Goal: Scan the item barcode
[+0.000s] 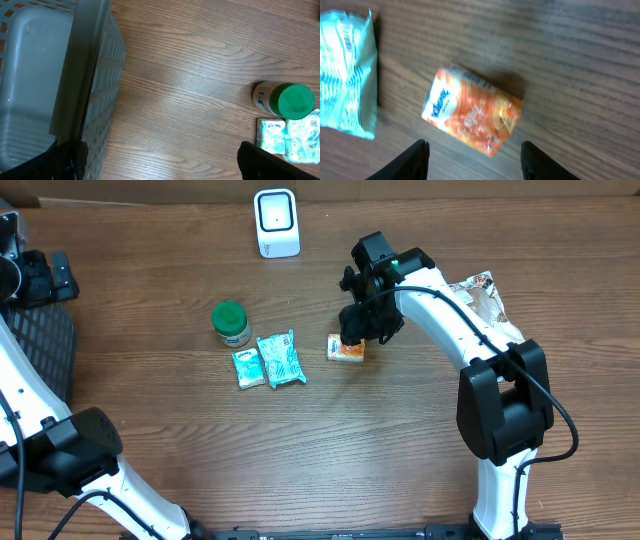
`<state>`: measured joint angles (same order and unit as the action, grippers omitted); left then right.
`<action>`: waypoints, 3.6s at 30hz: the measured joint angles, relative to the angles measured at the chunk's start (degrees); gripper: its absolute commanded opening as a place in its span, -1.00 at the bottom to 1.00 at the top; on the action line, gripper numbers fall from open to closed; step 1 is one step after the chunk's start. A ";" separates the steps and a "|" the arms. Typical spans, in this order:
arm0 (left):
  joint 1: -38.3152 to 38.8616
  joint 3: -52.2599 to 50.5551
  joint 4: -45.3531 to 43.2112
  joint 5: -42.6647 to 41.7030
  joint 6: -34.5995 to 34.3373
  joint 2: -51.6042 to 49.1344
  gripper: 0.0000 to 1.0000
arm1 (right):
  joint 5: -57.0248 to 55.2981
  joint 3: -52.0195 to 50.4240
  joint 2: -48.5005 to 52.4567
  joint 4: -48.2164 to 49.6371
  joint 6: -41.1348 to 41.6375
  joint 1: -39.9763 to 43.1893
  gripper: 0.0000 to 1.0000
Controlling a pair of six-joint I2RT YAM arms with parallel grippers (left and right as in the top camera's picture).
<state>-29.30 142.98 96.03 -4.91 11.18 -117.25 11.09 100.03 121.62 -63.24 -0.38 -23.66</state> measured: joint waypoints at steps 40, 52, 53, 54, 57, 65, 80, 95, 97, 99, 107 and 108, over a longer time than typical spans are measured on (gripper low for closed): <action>0.00 0.00 -0.02 0.00 0.00 0.00 0.99 | 2.23 -1.11 6.49 -2.23 21.33 -5.60 -0.92; 0.00 0.00 -0.02 0.02 0.00 0.00 0.99 | -1.05 2.34 5.92 -13.27 14.10 -0.59 -0.91; 0.00 0.00 0.00 0.00 0.00 0.00 0.99 | -0.79 3.82 4.72 -14.40 13.09 -0.02 -0.89; 0.00 0.00 0.00 0.00 0.00 0.00 0.99 | -0.70 4.76 3.80 -15.21 12.39 0.13 -0.87; 0.00 0.00 0.00 0.00 0.00 0.00 0.99 | -0.57 7.98 -1.81 -16.52 10.34 1.22 -0.83; 0.00 0.00 -0.02 0.00 0.00 0.00 0.99 | 2.21 3.56 -4.39 -14.01 4.92 10.95 -0.21; 0.00 0.00 0.00 0.00 0.00 0.00 0.99 | 9.33 -15.80 -4.26 3.69 0.42 13.97 -0.34; 0.00 0.00 -0.02 0.00 0.00 0.00 0.99 | 14.49 -19.91 -3.08 12.72 0.35 14.27 -0.34; 0.00 0.00 0.00 0.00 0.00 0.00 0.99 | 14.60 -19.91 -2.71 13.05 0.33 14.27 -0.35; 0.00 0.00 -0.02 0.00 0.00 0.00 0.99 | 14.64 -19.91 -2.54 13.11 0.33 14.25 -0.42; 0.00 0.00 0.00 0.00 0.00 0.00 0.99 | 15.85 -20.85 -2.49 13.77 0.11 14.25 -0.92; 0.00 0.00 0.00 0.00 0.00 0.00 0.99 | 16.59 -21.03 -2.49 13.53 0.52 14.29 -0.92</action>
<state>-29.30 142.98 96.03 -4.91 11.18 -117.25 27.68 79.00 119.13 -49.71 0.14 -9.37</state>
